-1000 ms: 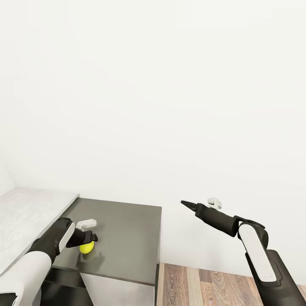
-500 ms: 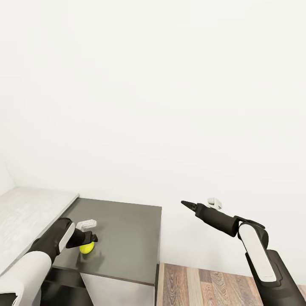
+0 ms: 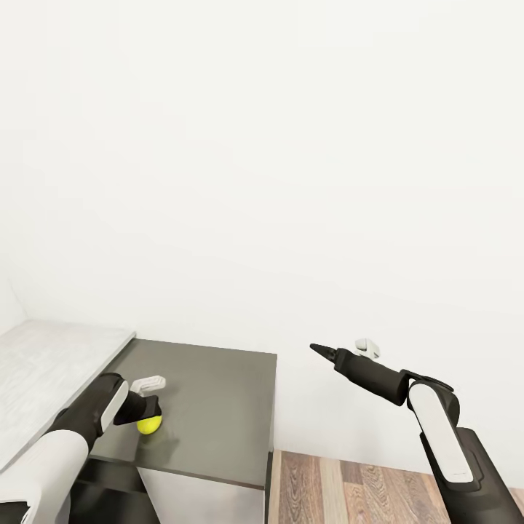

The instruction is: Put all the toys in the child's room - the three board games (two on the bed and one on the table), the two jigsaw puzzles on the table, and the tennis ball on the table - inside the toy box on the table in the child's room.

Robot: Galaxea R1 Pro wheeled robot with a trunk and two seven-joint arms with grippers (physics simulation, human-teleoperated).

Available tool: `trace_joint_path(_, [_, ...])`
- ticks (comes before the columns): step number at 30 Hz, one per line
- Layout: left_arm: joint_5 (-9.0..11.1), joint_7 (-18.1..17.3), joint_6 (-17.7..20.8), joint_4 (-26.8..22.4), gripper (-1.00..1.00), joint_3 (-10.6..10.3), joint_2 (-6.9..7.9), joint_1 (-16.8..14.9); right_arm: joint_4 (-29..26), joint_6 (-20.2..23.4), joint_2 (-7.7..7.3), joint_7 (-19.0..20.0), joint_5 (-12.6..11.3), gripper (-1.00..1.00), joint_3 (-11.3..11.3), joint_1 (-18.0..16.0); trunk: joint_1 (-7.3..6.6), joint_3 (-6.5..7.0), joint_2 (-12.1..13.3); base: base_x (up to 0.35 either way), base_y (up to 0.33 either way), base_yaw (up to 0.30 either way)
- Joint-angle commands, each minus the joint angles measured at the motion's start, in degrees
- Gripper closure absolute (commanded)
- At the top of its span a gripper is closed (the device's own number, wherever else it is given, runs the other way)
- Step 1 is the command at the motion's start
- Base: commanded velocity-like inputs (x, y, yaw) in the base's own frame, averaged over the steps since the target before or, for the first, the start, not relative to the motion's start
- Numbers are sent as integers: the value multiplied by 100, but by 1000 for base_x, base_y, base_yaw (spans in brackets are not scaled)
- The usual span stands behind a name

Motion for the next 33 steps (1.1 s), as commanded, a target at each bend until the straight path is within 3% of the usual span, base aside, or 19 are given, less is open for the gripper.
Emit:
trace_joint_path(1, [-28,-8,26,-4,100,12,-2,-2,-1,28,-1,58,54,-100,-9,-5,1,-8,-5,0,0,0])
trace_joint_path(16, [-28,-9,26,-4,100,12,-14,-2,5,28,1,56,55,-100,-9,-5,1,-8,-5,0,0,0])
trace_joint_path(33, [-28,-9,26,-4,100,12,-14,-1,2,28,0,60,48,-100,-9,-5,-373,297,677,0,0,0])
